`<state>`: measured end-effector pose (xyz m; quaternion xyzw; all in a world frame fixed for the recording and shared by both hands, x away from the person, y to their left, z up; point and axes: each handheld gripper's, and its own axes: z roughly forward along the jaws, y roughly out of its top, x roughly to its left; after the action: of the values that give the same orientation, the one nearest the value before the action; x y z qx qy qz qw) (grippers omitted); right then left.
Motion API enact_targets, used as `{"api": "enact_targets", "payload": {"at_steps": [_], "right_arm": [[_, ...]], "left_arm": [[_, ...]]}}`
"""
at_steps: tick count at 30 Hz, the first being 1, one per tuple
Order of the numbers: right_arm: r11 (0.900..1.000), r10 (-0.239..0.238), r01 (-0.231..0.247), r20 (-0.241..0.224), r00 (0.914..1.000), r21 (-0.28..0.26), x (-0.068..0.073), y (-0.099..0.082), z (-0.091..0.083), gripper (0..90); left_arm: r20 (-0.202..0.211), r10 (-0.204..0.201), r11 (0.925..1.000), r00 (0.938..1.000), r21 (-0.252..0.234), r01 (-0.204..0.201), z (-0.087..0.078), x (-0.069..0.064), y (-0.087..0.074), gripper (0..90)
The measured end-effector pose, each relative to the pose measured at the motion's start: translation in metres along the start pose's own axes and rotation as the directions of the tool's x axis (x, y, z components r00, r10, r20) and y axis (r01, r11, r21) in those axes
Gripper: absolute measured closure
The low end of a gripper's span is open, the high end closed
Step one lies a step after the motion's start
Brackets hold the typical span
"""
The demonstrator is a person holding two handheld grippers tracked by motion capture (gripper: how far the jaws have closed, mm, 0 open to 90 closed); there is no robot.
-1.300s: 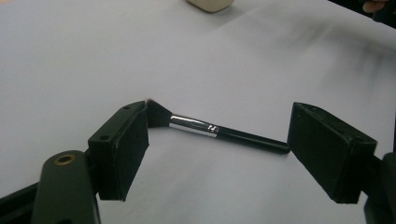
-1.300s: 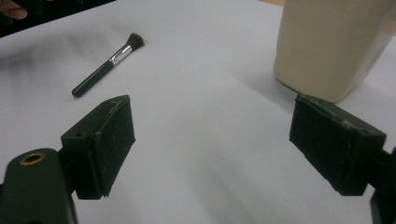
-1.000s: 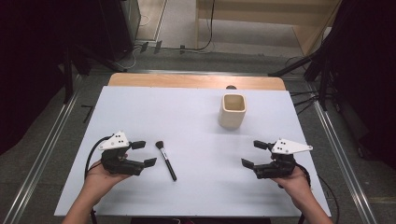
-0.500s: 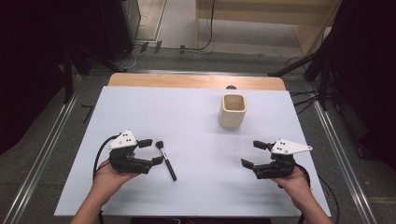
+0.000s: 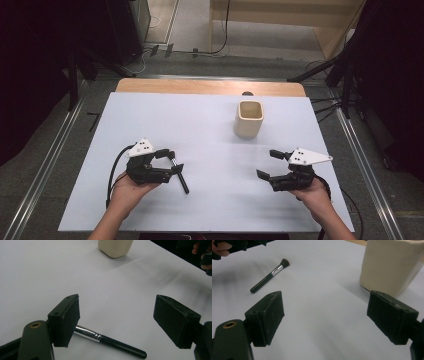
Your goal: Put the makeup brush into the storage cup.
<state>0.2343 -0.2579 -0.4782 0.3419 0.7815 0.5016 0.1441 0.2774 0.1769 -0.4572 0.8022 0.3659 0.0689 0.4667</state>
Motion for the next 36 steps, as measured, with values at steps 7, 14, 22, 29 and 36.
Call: {"api": "enact_targets", "payload": {"at_steps": [7,14,22,29,36], "right_arm": [[0.9999,-0.015,0.015,0.006,0.9999,0.002,-0.002,0.003,0.002,15.0],[0.9999,0.011,-0.011,0.031,0.9994,-0.011,-0.012,0.003,0.000,15.0],[0.9997,-0.012,0.013,0.061,0.9981,-0.019,-0.012,0.009,-0.003,14.4],[0.9997,-0.004,0.006,0.080,0.9968,-0.026,-0.019,0.006,-0.008,14.4],[0.9998,-0.018,0.019,0.079,0.9967,-0.007,-0.018,0.010,0.001,14.4]], "left_arm": [[-0.158,-0.062,0.9981,0.9855,-0.005,0.062,0.003,-0.006,0.001,22.0],[-0.229,-0.106,0.9944,0.9677,-0.018,0.104,0.012,-0.012,-0.001,22.0],[-0.292,-0.141,0.9900,0.9459,-0.043,0.135,0.022,-0.022,-0.002,21.9],[-0.346,-0.190,0.9818,0.9187,-0.080,0.172,0.028,-0.028,0.000,22.0],[-0.377,-0.216,0.9750,0.9007,-0.035,0.219,0.027,-0.025,-0.005,22.1]]}}
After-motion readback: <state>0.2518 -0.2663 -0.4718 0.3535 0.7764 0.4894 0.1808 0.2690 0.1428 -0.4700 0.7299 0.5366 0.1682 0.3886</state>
